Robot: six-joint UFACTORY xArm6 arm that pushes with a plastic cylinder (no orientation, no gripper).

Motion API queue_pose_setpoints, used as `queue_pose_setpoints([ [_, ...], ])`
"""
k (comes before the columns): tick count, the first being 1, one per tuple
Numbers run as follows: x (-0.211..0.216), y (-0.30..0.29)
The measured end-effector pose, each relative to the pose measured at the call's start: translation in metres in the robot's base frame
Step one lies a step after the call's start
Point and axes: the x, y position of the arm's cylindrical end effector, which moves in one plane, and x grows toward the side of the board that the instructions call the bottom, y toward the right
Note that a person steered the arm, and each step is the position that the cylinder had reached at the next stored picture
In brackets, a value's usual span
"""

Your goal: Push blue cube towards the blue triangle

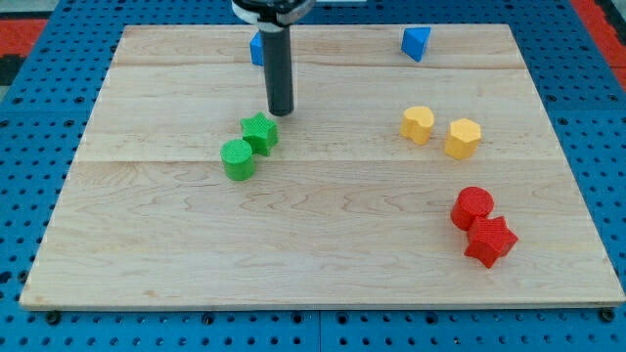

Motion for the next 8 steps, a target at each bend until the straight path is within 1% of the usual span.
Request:
queue_pose_setpoints([
  [1, -0.036, -0.101],
  [2, -0.07, -0.165],
  [3, -0.073, -0.158],
  [5, -0.101, -0.067],
  [6, -0.104, -0.027],
  [7, -0.106, 0.066],
  [8, -0.106, 0.079],
])
